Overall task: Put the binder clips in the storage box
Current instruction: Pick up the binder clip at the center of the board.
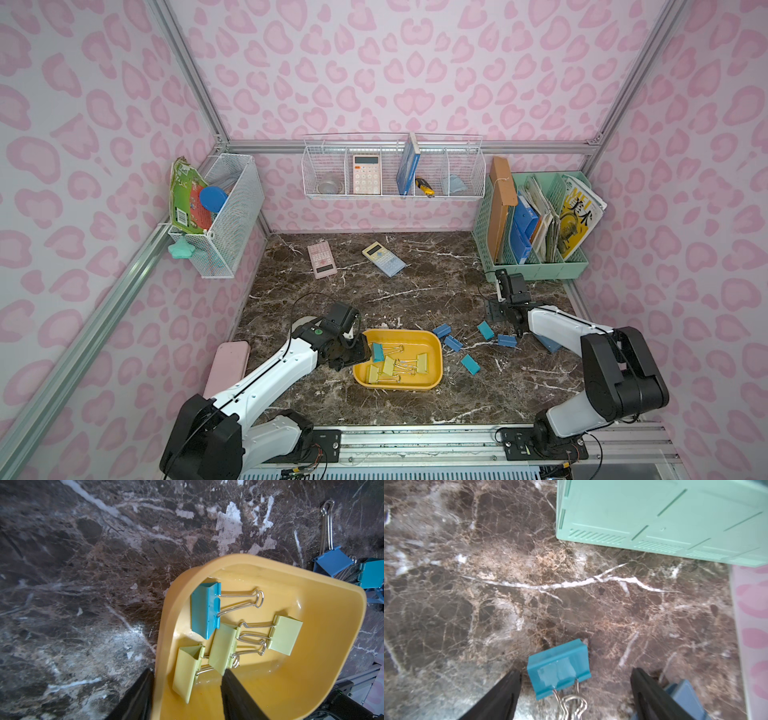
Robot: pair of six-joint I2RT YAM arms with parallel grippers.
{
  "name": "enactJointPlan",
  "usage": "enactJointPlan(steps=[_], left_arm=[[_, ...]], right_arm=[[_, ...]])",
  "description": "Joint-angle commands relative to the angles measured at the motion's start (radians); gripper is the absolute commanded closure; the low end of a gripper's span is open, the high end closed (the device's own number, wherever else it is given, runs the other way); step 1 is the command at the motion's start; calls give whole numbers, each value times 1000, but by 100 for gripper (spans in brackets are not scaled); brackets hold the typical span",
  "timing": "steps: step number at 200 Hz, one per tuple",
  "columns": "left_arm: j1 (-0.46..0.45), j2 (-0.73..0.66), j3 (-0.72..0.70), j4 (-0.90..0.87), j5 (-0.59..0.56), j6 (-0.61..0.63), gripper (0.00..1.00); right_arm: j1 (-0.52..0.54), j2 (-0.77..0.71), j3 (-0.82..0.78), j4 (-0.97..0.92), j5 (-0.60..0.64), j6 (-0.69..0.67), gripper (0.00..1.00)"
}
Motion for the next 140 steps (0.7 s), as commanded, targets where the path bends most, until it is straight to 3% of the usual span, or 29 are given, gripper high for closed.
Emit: enactJointPlan(steps=[1, 33, 94, 140], left_arm=[[3, 6, 8, 0, 0, 17, 44], [6, 8, 8, 0, 0, 17, 44], [8, 2, 8, -16, -16, 14, 44], [8, 4, 12, -20, -15, 16, 44]], right_arm=[[-18, 26, -3, 50, -44, -26, 15], [-55, 60, 10, 75, -100, -25, 16], [-58, 171, 63, 57, -144, -7, 31], [-75, 155, 37, 42, -139, 35, 31]])
